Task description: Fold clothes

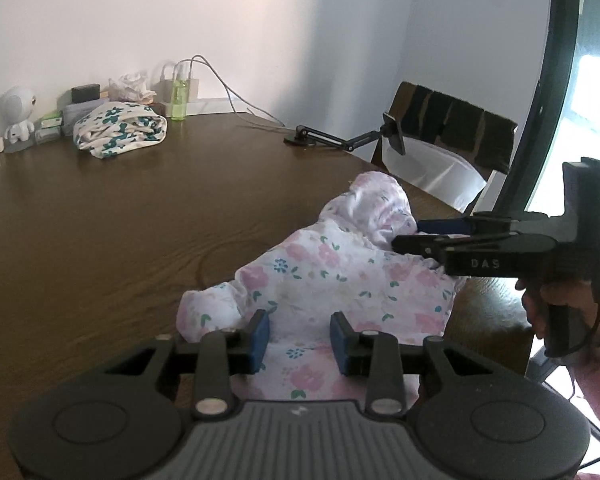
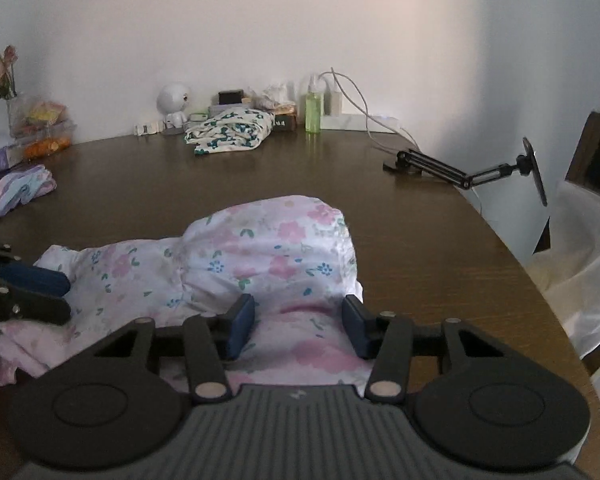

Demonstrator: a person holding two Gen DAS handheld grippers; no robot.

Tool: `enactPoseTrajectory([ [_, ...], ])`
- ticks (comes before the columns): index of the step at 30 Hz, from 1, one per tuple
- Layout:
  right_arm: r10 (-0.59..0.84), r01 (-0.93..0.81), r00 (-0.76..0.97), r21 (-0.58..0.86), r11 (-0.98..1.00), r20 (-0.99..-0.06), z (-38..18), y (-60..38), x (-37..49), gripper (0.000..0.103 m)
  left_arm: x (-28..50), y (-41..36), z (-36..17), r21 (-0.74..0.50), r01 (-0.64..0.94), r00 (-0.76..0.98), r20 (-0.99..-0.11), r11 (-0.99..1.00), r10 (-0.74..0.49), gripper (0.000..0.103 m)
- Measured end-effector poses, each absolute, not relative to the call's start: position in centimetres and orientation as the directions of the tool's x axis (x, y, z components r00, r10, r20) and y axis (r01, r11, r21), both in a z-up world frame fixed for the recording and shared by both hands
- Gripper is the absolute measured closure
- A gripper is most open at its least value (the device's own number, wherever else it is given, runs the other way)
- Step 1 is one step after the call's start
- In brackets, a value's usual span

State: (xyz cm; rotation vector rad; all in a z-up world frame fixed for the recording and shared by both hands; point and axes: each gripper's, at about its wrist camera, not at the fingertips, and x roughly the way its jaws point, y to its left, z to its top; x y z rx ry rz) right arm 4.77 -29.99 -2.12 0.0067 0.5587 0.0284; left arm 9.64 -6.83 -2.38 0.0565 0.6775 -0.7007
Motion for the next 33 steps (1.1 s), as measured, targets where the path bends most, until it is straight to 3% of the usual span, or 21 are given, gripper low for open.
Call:
enactPoseTrajectory([
  [3, 0.036, -0.043, 0.848, 0.000, 0.999, -0.529, -1.3, -30.1, 4.6, 0.053, 9.6, -5.5, -1.1, -0.212, 0.579, 0.592, -0.555, 0.788, -0.584, 0.063],
  [6, 0.048, -0.051, 0.887, 0.006, 0.999, -0.460, 1.2, -30.4, 3.8, 0.052, 9.4, -4.1, 0.5, -0.213, 0.551, 0.650, -0.497, 0.806, -0.576, 0.053],
  [10, 0.135, -0.149, 0.904, -0.003, 0.989, -0.405, 2.7, -28.9, 4.7, 0.052, 9.9, -4.3, 0.5, -0.177, 0.532, 0.660, -0.526, 0.828, -0.537, 0.061],
  [11, 0.160, -0.183, 0.899, -0.016, 0.983, -0.409, 2.6, -28.1, 5.3, 0.053, 10.2, -4.6, 0.2, -0.166, 0.531, 0.652, -0.546, 0.831, -0.526, 0.072],
  [12, 0.176, -0.206, 0.891, -0.028, 0.978, -0.418, 2.2, -27.5, 5.9, 0.053, 10.3, -4.9, -0.4, -0.170, 0.531, 0.638, -0.565, 0.831, -0.523, 0.077],
  [20, 0.099, -0.175, 0.839, -0.093, 0.980, -0.535, -0.9, -27.9, 8.2, 0.057, 10.5, -5.4, -1.8, -0.142, 0.524, 0.631, -0.598, 0.840, -0.494, 0.076],
  [29, 0.040, -0.102, 0.844, -0.088, 0.991, -0.535, -2.7, -29.0, 6.1, 0.057, 9.8, -6.1, -2.2, -0.091, 0.537, 0.655, -0.582, 0.839, -0.482, 0.076],
  [33, 0.049, -0.099, 0.842, -0.065, 0.993, -0.537, -2.5, -29.4, 6.2, 0.057, 7.9, -5.9, -0.7, -0.080, 0.593, 0.656, -0.530, 0.802, -0.538, 0.075],
])
